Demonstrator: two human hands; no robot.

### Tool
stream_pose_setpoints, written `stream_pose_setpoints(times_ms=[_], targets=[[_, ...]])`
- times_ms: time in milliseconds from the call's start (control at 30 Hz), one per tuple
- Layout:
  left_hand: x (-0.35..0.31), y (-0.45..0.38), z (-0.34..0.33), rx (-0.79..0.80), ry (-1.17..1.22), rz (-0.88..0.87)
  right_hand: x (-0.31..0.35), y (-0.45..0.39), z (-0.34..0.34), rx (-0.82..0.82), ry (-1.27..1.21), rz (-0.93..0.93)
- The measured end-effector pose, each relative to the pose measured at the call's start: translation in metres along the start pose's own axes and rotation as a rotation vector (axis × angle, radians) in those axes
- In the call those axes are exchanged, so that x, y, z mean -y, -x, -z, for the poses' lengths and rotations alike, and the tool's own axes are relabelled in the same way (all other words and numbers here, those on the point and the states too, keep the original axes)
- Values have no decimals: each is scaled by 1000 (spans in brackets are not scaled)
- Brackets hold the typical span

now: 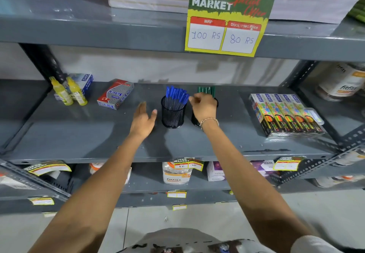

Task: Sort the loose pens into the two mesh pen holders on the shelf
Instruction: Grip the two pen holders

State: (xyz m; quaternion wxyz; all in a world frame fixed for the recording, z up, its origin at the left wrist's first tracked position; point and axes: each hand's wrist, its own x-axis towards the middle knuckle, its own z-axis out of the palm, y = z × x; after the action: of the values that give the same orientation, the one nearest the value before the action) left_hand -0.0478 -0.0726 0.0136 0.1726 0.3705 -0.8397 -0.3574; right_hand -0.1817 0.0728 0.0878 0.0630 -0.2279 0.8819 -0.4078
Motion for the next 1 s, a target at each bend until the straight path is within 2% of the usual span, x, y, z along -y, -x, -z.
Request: stream_pose_setpoints(times_ms=[67, 167, 267, 367, 533, 733, 1000], targets=[[-27, -15, 9, 39, 95, -19, 7, -3, -9, 57, 88, -15], [-59, -34, 13, 187, 194, 17, 12, -8, -16, 120, 158, -55], [-70, -45, 11, 345, 184, -18, 16, -11, -21, 131, 195, -50], [-71, -51, 9, 407, 117, -77, 19, -16, -25, 136, 175, -31], [-67, -55, 12, 390, 27, -172, 29, -23, -28, 235, 85, 72], [-67, -57, 18, 232, -44, -308, 24, -30, -30, 272, 123, 199], [-77, -59, 25, 223, 23, -290, 22, -43, -25, 342, 47, 201]])
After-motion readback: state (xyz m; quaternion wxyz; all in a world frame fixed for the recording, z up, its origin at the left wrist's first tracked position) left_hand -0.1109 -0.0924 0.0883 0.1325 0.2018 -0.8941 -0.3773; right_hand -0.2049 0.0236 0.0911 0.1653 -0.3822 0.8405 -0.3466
